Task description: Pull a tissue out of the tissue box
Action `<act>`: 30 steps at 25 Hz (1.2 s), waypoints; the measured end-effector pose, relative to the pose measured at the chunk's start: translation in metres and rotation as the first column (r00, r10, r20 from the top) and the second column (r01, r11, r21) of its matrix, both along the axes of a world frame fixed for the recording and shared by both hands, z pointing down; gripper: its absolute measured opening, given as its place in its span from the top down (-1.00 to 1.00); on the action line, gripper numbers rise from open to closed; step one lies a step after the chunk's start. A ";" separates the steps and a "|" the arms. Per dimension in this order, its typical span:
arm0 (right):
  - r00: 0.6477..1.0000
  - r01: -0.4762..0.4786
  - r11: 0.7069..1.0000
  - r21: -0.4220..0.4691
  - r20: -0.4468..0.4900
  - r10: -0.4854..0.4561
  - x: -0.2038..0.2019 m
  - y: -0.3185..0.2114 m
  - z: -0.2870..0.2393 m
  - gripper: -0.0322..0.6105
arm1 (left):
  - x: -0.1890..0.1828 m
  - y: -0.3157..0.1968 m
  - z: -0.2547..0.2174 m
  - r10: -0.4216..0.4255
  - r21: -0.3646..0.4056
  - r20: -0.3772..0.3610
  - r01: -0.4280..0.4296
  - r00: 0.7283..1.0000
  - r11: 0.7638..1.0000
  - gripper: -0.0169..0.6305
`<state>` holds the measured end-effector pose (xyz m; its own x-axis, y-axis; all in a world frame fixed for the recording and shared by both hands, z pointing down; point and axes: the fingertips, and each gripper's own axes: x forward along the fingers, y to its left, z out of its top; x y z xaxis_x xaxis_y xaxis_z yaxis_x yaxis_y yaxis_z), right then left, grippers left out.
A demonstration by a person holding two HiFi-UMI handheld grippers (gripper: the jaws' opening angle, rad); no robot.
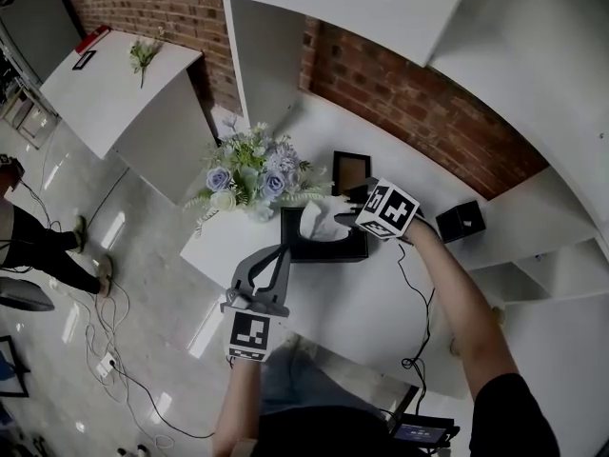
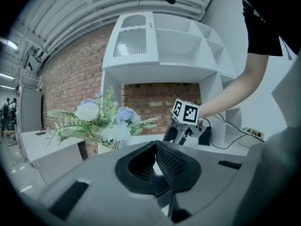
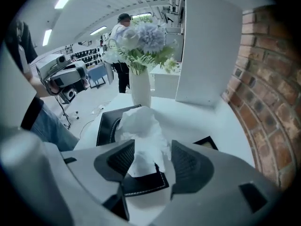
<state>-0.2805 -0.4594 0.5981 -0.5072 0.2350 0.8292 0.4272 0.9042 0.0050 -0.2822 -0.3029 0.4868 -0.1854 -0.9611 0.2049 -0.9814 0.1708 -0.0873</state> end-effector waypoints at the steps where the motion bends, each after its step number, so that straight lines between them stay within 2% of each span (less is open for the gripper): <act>1: 1.000 0.002 1.000 -0.013 -0.017 -0.002 0.001 0.002 0.004 0.17 | -0.001 0.001 0.000 -0.003 0.001 -0.003 0.003 1.000 1.000 0.92; 5: 0.997 0.036 0.999 -0.006 -0.068 -0.036 0.009 0.009 0.015 0.18 | -0.002 0.002 0.001 -0.006 0.000 -0.005 0.006 1.000 1.000 0.92; 8: 0.996 0.075 0.996 0.044 -0.052 -0.073 0.013 0.015 0.011 0.48 | -0.002 0.002 0.000 -0.003 0.003 -0.008 0.003 1.000 1.000 0.92; 10: 0.994 0.103 0.990 0.091 -0.050 -0.099 0.015 0.019 0.011 0.79 | -0.003 0.001 0.000 0.000 0.005 -0.009 0.000 1.000 1.000 0.92; 11: 0.992 0.117 0.987 0.110 -0.056 -0.111 0.017 0.022 0.012 0.89 | -0.003 0.001 0.000 0.001 0.006 -0.009 -0.001 1.000 1.000 0.92; 15: 0.991 0.124 0.983 0.138 -0.058 -0.117 0.021 0.026 0.013 0.90 | -0.001 0.002 -0.004 0.006 0.009 -0.007 -0.006 1.000 1.000 0.92; 23: 0.996 -0.058 0.984 0.171 0.082 0.044 0.008 -0.004 -0.023 0.90 | -0.001 0.005 -0.005 0.009 0.017 -0.006 -0.009 1.000 1.000 0.92; 30: 0.958 -0.225 0.952 0.209 0.225 0.177 0.004 -0.040 -0.070 0.90 | 0.003 0.004 -0.014 0.029 0.031 0.006 -0.029 1.000 0.999 0.92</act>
